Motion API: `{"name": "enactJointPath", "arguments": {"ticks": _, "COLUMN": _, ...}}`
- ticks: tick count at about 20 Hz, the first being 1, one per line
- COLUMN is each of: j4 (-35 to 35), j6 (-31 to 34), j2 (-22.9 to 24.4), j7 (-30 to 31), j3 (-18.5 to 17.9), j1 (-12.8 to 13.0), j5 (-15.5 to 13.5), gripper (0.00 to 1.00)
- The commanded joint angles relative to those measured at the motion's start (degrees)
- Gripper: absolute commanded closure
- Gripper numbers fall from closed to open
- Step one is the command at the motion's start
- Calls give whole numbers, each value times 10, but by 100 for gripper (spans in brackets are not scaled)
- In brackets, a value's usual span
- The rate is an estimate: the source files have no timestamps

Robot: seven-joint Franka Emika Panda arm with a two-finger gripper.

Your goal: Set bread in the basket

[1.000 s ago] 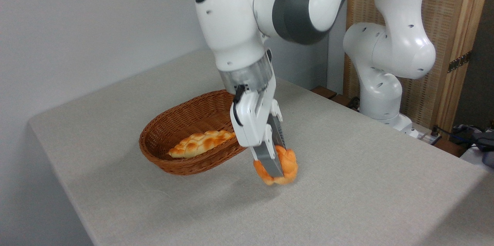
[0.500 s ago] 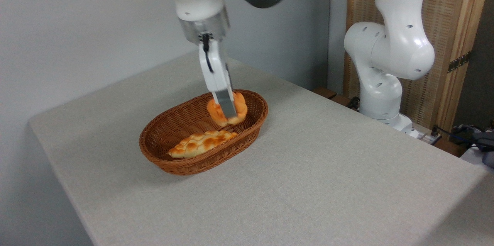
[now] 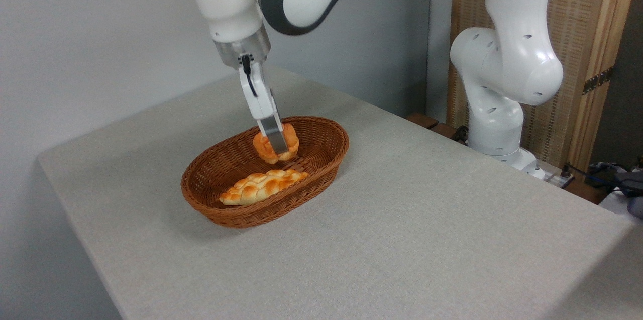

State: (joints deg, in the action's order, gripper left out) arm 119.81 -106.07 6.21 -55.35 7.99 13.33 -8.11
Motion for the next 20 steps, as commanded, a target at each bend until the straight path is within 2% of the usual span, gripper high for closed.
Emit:
{"name": "enactJointPath", "arguments": {"ticks": 1, "j4": 9, "j6": -11, "j2": 9, "j7": 2, "j3": -2, "j1": -2, "j5": -3, "gripper": 0}}
{"name": "enactJointPath", "arguments": {"ticks": 11, "j4": 0, "j6": -6, "j2": 13, "j7": 16, "j3": -7, "j1": -8, "j5": -7, "gripper": 0}}
{"name": "enactJointPath", "arguments": {"ticks": 14, "j4": -76, "j6": 7, "j2": 2, "j7": 97, "j3": -10, "j1": -19, "j5": -1, "gripper": 0}}
{"name": "enactJointPath", "arguments": {"ticks": 16, "j4": -130, "j6": 26, "j2": -17, "j7": 118, "j3": -16, "j1": -30, "j5": 1, "gripper": 0}}
{"name": "enactJointPath", "arguments": {"ticks": 18, "j4": -182, "j6": 29, "j2": -36, "j7": 121, "j3": -52, "j1": -26, "j5": 21, "gripper": 0}}
{"name": "enactJointPath", "arguments": {"ticks": 20, "j4": -253, "j6": 60, "j2": -67, "j7": 125, "j3": -83, "j1": -25, "j5": 21, "gripper": 0}}
